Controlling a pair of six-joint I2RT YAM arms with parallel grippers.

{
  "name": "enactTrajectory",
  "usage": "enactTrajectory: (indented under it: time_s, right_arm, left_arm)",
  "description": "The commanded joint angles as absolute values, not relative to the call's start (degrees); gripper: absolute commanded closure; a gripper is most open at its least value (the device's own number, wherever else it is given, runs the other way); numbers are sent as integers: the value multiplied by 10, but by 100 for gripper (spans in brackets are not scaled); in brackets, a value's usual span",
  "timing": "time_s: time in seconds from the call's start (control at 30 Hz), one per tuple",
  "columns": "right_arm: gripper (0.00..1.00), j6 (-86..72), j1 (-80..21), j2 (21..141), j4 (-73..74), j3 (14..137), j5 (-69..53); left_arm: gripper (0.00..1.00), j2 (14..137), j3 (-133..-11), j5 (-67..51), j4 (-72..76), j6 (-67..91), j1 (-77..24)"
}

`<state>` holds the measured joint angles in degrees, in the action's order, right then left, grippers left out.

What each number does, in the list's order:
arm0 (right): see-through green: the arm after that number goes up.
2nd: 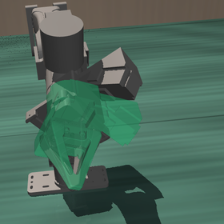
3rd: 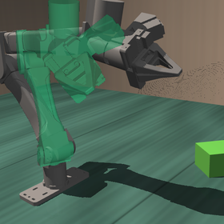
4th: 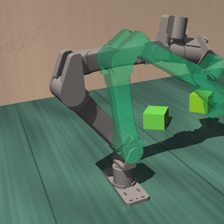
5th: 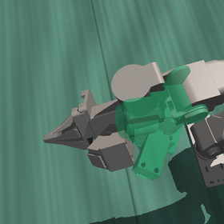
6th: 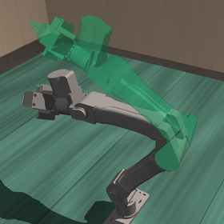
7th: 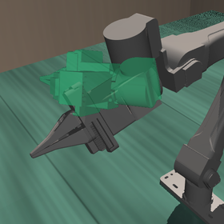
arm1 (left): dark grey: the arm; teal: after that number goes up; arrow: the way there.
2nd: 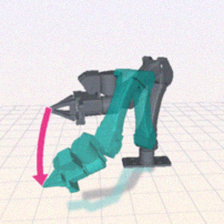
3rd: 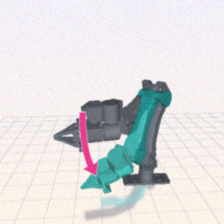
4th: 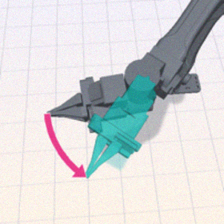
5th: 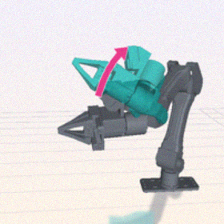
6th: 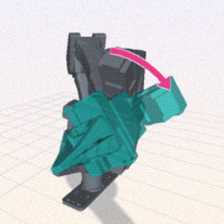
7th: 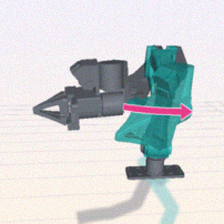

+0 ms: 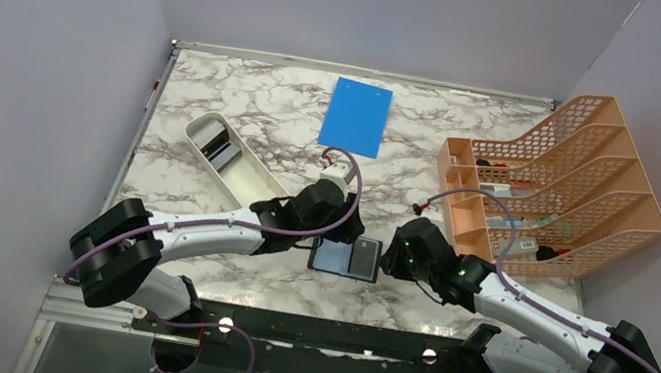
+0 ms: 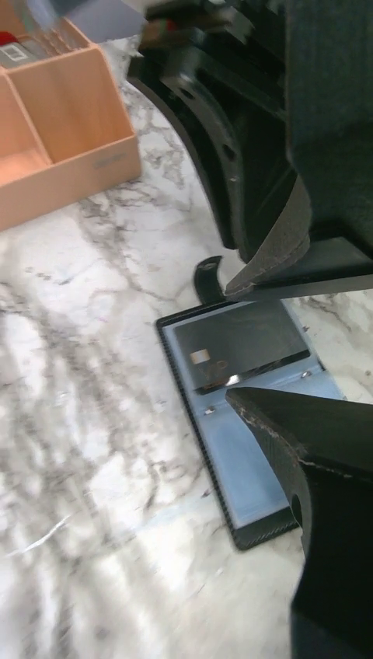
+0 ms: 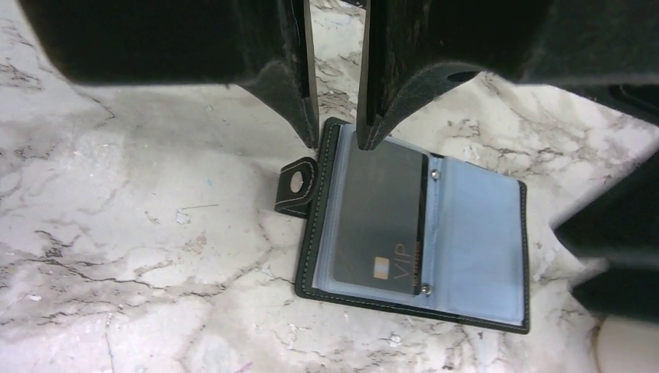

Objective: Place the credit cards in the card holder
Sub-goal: Insert the credit card into the card holder, then pick up the credit card from the storage box.

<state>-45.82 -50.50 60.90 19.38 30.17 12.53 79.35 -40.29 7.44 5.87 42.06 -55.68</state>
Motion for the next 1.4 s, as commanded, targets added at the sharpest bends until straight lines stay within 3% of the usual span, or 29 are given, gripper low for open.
enactTrajectory:
  time_s: [0.0,0.37,0.67,1.0,1.17,1.37]
  right_arm:
    - [69,-442,-504,596,172,316,89]
    - [66,-426,-504,560,169,318,78]
    - [65,-407,-504,558,164,309,69]
    - [64,-390,-504,554,177,323,68]
    - [64,-373,-504,561,181,337,76]
    - [63,-356,-504,585,185,361,89]
  left_arm:
    - [51,771,-484,98,-37,314,-513]
    - [50,741,-596,99,-198,35,-340]
    - [52,761,-566,133,-165,-86,-202]
    - [56,881,-631,94,-147,-201,-65]
    - [45,923,-643,88,-141,-240,-33]
    - [43,966,-666,84,-144,-266,-30]
